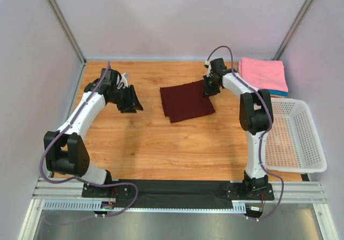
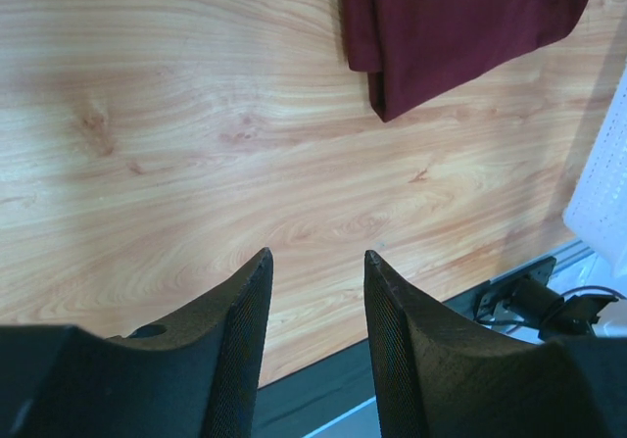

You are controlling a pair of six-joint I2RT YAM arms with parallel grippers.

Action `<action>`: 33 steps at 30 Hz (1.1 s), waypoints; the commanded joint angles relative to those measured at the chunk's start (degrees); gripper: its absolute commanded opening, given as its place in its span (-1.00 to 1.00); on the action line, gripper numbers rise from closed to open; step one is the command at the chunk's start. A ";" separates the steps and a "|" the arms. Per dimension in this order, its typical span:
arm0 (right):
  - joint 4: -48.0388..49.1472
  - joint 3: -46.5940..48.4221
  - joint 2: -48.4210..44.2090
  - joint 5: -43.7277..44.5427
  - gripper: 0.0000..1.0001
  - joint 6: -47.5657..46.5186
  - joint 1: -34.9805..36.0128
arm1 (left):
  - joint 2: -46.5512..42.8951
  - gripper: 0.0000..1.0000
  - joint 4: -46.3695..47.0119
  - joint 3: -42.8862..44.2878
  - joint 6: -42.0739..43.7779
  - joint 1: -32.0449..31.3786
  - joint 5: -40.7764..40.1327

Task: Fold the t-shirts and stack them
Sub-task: Neatly place the folded tshirt to the corner

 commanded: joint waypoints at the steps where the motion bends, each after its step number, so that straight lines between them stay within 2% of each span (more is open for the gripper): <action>1: -2.78 3.57 2.78 1.61 -0.98 -1.62 -0.79 | 1.27 -0.01 -1.98 3.54 3.03 0.23 0.39; 2: -2.69 4.00 3.13 0.73 -0.93 -1.53 -1.58 | 1.62 -0.01 -2.42 3.81 3.30 0.23 0.30; 6: -1.81 4.36 4.02 -5.77 -0.31 -3.55 -4.56 | 3.03 0.01 -2.78 4.34 4.35 0.23 0.74; 8: -1.37 4.19 4.10 -10.49 -0.06 -3.82 -5.71 | 3.29 0.02 -2.60 4.34 4.97 0.23 1.53; 11: -0.93 4.10 4.80 -17.17 0.09 -3.73 -7.55 | 3.90 0.02 -2.43 4.60 5.67 0.23 2.85; 19: 1.53 1.90 6.56 -25.46 0.08 -1.89 -8.44 | 5.14 0.02 -2.25 5.13 6.28 0.23 4.34; 33: -3.30 3.65 9.29 -20.64 -0.06 0.23 -7.04 | 4.44 0.01 -2.16 4.95 6.46 0.49 5.57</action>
